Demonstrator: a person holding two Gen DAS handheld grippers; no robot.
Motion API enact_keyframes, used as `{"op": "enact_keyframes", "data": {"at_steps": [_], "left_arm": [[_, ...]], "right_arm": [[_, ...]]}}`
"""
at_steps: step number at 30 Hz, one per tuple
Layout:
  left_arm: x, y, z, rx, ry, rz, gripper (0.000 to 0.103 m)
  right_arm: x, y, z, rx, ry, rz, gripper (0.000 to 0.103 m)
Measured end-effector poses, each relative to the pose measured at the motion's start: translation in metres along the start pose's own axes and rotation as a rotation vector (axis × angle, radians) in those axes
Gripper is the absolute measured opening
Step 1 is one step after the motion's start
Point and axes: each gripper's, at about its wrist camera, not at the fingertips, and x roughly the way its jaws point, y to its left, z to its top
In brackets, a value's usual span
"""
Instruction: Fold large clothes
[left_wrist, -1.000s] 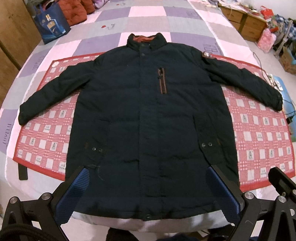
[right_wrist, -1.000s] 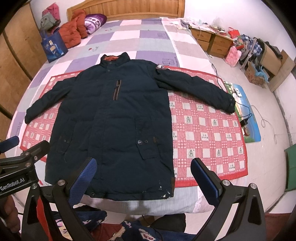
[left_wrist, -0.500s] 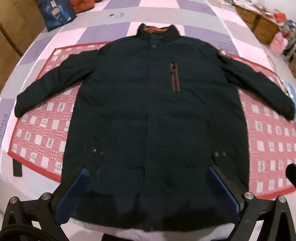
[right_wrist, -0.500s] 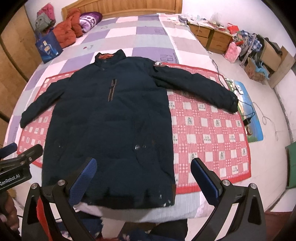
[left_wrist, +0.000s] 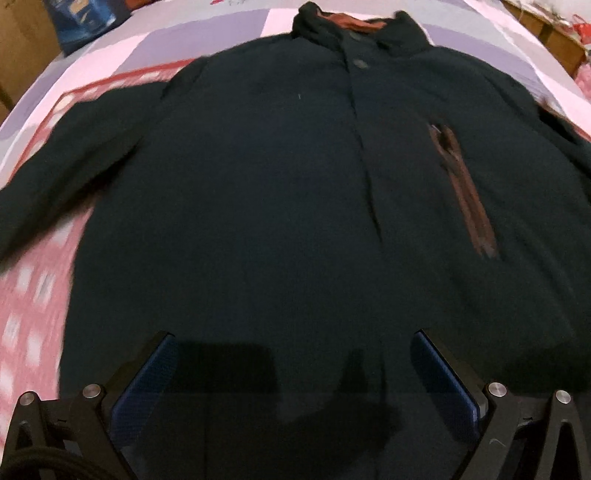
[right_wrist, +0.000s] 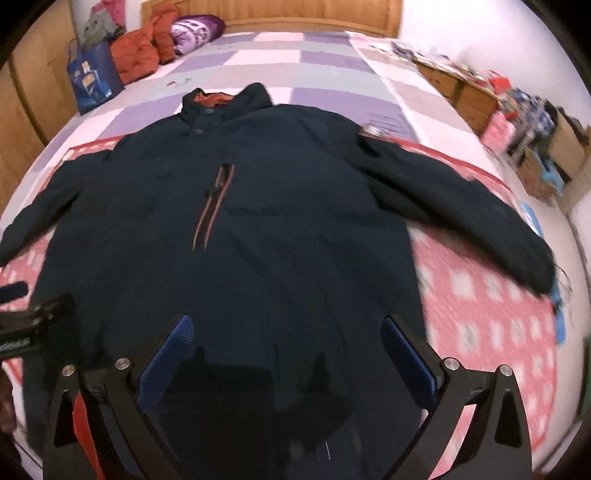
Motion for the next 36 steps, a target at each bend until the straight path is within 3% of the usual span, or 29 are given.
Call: {"op": "enact_keyframes", "data": {"at_steps": [4,8,12,14,16,18,19,20,23,25,27,30,33,36], "left_arm": [[0.049,-0.006,0.045,0.02,-0.075,-0.018,0.103],[0.087,-0.022,0.076,0.079,-0.129,-0.042,0.103],[0.109,0.001,0.093,0.029,-0.154,-0.093,0.103],[0.112,0.017,0.095,0.031,-0.173,-0.003,0.103],[0.112,0.045,0.094,0.036,-0.197,0.009,0.103],[0.114,0.073,0.092,0.023,-0.2,0.108,0.103],[0.115,0.091,0.091,-0.002,-0.191,0.133,0.103],[0.115,0.11,0.09,-0.044,-0.176,0.11,0.103],[0.105,0.125,0.077,-0.086,-0.138,0.128,0.103],[0.082,0.108,0.058,-0.059,-0.162,0.07,0.103],[0.057,0.081,0.03,-0.004,-0.192,-0.007,0.103],[0.037,0.036,-0.022,0.072,-0.164,-0.077,0.103],[0.037,0.023,-0.061,0.101,-0.139,-0.061,0.103],[0.024,0.051,-0.084,0.082,-0.164,-0.026,0.103]], "right_arm": [[0.074,0.019,0.049,-0.098,-0.066,-0.052,0.103],[0.126,0.029,0.093,-0.103,-0.109,-0.047,0.103],[0.176,0.012,0.118,-0.067,-0.068,-0.086,0.103],[0.183,-0.011,0.123,-0.051,-0.093,-0.06,0.103],[0.18,-0.04,0.123,-0.02,-0.106,-0.083,0.103],[0.178,-0.076,0.121,0.014,-0.114,-0.125,0.103],[0.176,-0.087,0.119,0.021,-0.115,-0.146,0.103],[0.175,-0.101,0.118,0.04,-0.111,-0.189,0.103],[0.169,-0.124,0.115,0.111,-0.084,-0.226,0.103],[0.161,-0.118,0.111,0.113,-0.081,-0.219,0.103],[0.138,-0.098,0.098,0.094,-0.129,-0.146,0.103],[0.105,-0.046,0.058,-0.004,-0.145,-0.045,0.103],[0.097,-0.002,0.015,-0.093,-0.078,0.027,0.103],[0.099,0.007,-0.022,-0.191,-0.056,0.004,0.103]]}}
